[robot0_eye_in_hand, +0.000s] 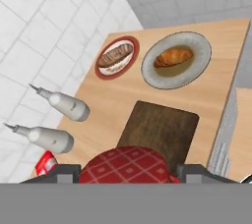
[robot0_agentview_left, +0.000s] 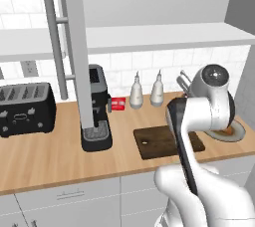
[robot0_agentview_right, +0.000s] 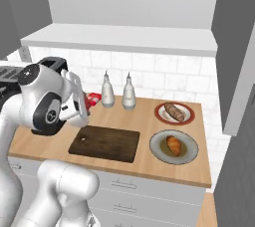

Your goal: From the different types of pastries on the counter, select a croissant and place it on the cutting board. Then retrieve a jar of jam from the cabinet and place it alongside the croissant on the cutting board.

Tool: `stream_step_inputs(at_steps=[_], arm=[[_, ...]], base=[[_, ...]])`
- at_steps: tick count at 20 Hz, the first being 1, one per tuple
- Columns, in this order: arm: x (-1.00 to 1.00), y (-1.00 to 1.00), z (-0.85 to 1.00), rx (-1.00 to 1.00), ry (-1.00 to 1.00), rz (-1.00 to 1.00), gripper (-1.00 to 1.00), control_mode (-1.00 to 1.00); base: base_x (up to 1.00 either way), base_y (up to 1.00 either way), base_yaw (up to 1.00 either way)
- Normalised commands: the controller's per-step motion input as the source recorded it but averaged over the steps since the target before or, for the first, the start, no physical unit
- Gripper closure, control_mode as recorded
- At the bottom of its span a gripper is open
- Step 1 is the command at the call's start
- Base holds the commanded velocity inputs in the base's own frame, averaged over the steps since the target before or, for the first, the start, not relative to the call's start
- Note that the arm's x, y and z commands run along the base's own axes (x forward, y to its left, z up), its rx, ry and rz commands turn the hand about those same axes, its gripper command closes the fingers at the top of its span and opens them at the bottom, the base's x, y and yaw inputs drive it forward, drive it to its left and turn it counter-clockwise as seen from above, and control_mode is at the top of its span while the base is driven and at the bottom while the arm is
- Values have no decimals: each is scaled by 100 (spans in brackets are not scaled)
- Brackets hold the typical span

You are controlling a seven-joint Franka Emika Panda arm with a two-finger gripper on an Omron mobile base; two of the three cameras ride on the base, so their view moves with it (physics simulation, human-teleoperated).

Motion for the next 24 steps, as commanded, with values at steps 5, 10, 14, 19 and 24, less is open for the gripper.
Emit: stream_step_inputs(at_steps=[5, 10, 14, 19, 24], arm=[[-12, 2, -22, 0, 0, 0, 100, -100], [-3, 32, -25, -4, 2, 1, 100, -100], [-55, 91, -93, -16, 12, 2, 100, -100], [0, 29, -58, -7, 11, 0, 100, -100], [53, -21, -42, 0, 0, 0, 100, -100]], base=[[0, 0, 0], [0, 0, 0], [0, 0, 0], [0, 0, 0], [0, 0, 0]])
